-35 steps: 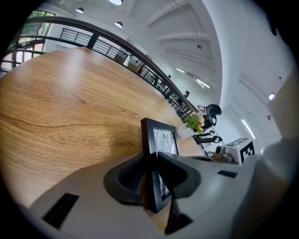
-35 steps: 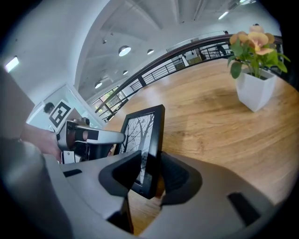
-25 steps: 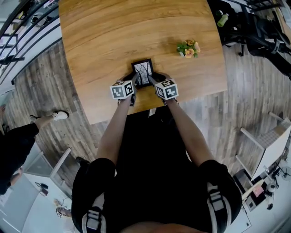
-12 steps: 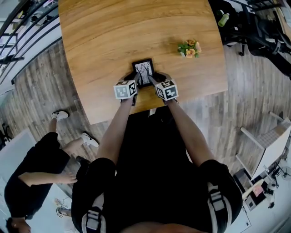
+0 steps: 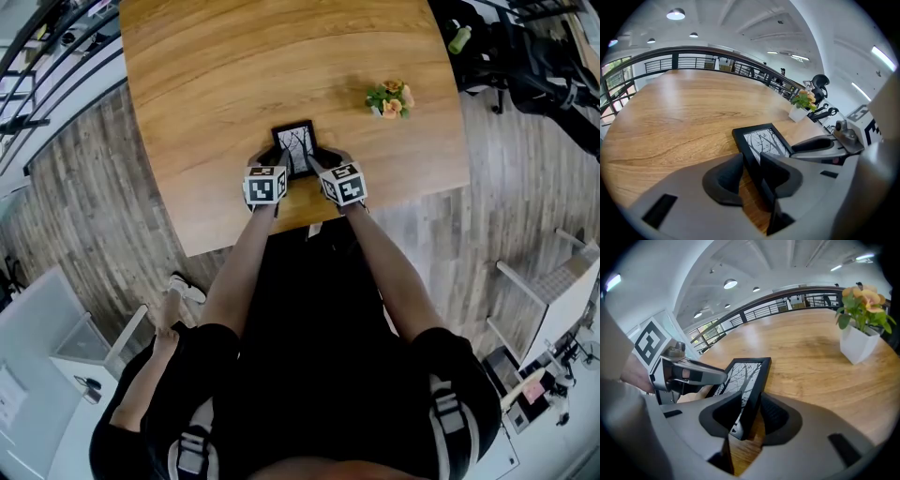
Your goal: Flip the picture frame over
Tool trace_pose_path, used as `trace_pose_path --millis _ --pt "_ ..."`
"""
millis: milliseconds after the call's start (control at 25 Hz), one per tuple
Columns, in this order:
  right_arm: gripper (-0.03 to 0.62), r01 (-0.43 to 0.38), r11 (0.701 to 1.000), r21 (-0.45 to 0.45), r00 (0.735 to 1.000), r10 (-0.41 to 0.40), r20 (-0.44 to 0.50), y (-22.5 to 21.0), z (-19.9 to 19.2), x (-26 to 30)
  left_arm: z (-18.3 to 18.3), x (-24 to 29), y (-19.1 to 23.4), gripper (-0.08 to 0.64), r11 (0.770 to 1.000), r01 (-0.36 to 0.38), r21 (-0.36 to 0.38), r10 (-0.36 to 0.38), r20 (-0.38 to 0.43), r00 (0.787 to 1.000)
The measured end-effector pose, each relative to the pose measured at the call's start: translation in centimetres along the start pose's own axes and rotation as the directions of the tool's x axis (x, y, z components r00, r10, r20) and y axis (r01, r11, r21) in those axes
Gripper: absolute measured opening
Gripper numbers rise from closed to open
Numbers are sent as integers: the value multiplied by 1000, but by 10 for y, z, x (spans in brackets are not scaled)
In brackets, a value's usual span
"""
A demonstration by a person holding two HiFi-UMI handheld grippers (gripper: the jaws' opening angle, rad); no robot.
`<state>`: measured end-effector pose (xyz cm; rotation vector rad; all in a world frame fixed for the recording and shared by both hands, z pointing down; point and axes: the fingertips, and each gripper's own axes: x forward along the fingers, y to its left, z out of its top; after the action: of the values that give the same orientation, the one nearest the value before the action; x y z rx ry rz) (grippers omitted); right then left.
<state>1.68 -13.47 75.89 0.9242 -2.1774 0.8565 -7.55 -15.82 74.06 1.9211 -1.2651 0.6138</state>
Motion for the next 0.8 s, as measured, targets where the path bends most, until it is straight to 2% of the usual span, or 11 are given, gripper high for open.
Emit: trace_pose_path --millis 120,240,360,640,800 --pt "137 -13 1000 15 1000 13 1 1 -1 0 -1 -1 0 130 1000 11 -4 -11 -3 1000" --pt "157 -62 996 57 998 62 14 1 0 -2 0 0 0 130 1000 22 -9 -22 -11 1000" --pt "184 -92 993 70 996 90 25 1 1 -4 3 -2 -1 130 1000 17 17 -17 -8 1000" --pt "180 -100 994 52 994 97 59 3 7 -12 7 -18 3 130 999 25 44 -26 31 999" --pt "146 -99 995 23 994 98 51 5 -3 -19 2 -27 0 130 998 53 37 -54 37 998"
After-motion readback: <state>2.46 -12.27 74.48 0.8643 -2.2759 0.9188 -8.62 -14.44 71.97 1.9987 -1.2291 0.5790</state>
